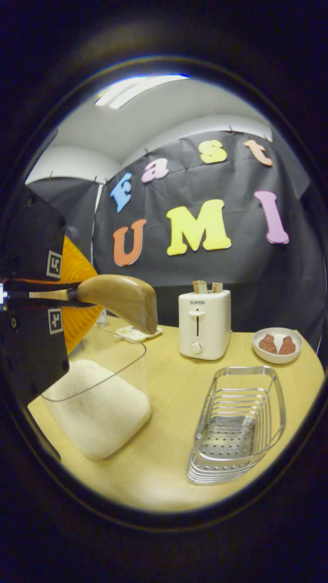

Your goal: Close the left gripper, press the button to open the rice cooker; take a wooden spoon from the chopstick holder with the right hand, scoop a spoonful of rice and pour it into the rice cooker, then put the wooden spoon back into the chopstick holder.

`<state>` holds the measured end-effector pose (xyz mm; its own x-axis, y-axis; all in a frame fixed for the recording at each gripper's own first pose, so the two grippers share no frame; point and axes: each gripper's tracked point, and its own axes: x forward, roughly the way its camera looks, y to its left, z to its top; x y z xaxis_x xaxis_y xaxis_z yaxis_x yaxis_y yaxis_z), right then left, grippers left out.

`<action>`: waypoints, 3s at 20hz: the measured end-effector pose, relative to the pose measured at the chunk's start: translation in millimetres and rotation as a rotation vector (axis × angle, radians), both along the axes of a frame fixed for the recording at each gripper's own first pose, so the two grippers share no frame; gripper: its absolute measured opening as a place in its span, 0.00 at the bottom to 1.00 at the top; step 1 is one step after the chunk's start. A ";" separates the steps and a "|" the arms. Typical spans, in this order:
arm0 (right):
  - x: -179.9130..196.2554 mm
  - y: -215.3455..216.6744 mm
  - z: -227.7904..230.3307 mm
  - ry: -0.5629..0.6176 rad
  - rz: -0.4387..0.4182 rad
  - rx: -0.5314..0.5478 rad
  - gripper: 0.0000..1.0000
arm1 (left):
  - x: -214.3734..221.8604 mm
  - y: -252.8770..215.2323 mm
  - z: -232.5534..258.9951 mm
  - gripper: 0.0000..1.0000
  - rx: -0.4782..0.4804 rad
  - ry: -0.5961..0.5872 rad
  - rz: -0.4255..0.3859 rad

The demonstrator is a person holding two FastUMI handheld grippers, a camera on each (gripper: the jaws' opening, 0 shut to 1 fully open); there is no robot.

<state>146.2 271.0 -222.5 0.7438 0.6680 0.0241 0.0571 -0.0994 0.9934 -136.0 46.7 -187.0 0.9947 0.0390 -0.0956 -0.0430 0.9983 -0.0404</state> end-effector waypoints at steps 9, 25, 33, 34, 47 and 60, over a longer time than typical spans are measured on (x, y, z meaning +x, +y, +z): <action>-41.8 56.0 50.8 -0.096 0.102 -0.036 0.10 | -12.4 17.0 10.0 0.96 -0.025 -0.030 0.009; -44.6 193.4 107.6 -0.479 0.134 -0.771 0.10 | -42.8 45.5 5.8 0.95 -0.028 -0.062 0.022; -43.6 249.7 115.2 -0.657 0.061 -0.955 0.10 | -44.5 49.8 3.8 0.95 -0.036 -0.069 0.027; -41.9 251.6 113.1 -0.676 0.052 -0.990 0.11 | -47.4 51.1 3.6 1.00 -0.038 -0.072 0.027; -61.0 278.5 122.2 -1.086 -0.026 -1.330 0.12 | -53.9 51.6 -6.3 0.96 -0.033 -0.066 0.031; -84.9 267.4 140.8 -1.251 -0.074 -1.395 0.13 | -49.7 36.1 -2.6 0.95 -0.022 -0.064 0.022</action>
<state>61.2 538.4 -81.8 0.7534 0.6561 0.0431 -0.6386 0.7457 -0.1898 -185.6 82.8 -189.6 0.9977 0.0600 -0.0326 -0.0620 0.9959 -0.0653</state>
